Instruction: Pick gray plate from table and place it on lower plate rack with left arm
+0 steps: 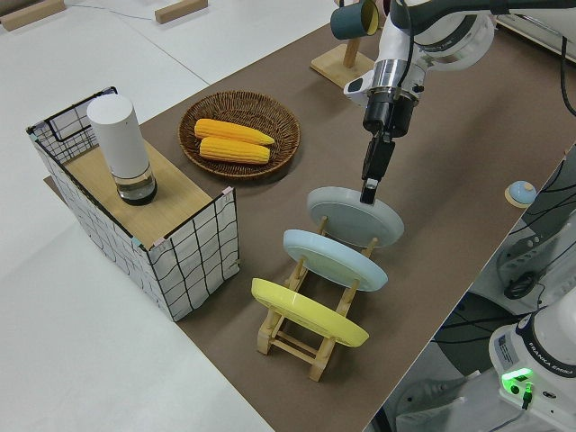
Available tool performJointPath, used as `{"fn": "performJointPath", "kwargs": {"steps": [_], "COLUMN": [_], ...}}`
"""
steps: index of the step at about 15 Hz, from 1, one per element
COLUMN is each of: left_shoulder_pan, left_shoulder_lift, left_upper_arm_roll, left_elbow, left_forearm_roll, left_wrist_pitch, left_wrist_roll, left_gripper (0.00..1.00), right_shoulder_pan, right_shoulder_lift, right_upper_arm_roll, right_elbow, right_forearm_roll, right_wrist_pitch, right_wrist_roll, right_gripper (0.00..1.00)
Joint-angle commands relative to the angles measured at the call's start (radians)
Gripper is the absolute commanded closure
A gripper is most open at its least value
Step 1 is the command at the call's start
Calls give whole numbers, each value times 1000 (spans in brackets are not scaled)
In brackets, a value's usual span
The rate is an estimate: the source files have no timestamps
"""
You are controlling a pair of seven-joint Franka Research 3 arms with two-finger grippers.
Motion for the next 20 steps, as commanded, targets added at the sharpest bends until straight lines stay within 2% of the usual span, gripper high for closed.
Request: {"fn": "performJointPath", "kwargs": {"steps": [1,2,4,5,6,10,12,15,17,20], "left_shoulder_pan": [-11,-11,-11,-11,-11,-11,-11,1,4,4], "left_shoulder_lift": [-9,-9,-9,-9,-7,-10,-15,-18,-24,-22], "left_upper_arm_roll": [2,2,2,2,2,1,1,8,16,16], "left_elbow": [-20,-20,-20,-20,-20,-16,13,123,170,187], "left_forearm_roll": [5,5,5,5,5,2,-21,-146,-243,-334], "left_wrist_pitch": [7,8,10,10,10,12,22,24,36,117], "left_wrist_roll": [-15,-7,-9,-9,-9,8,101,262,307,322], "left_gripper": [551,306,181,60,13,9,7,7,7,7], "right_shoulder_pan": [-23,-23,-23,-23,-23,-23,-23,-23,-23,-23], "right_shoulder_lift": [-2,-2,-2,-2,-2,-2,-2,-2,-2,-2], "right_upper_arm_roll": [21,21,21,20,21,21,21,21,21,21], "right_elbow": [7,7,6,6,7,6,7,7,7,7], "right_forearm_roll": [-5,-6,-6,-6,-5,-5,-5,-5,-5,-5], "right_wrist_pitch": [-11,-11,-11,-11,-11,-12,-11,-11,-12,-11], "right_wrist_roll": [12,12,12,12,12,12,12,12,12,12], "right_gripper": [17,17,17,17,17,17,17,17,17,17]}}
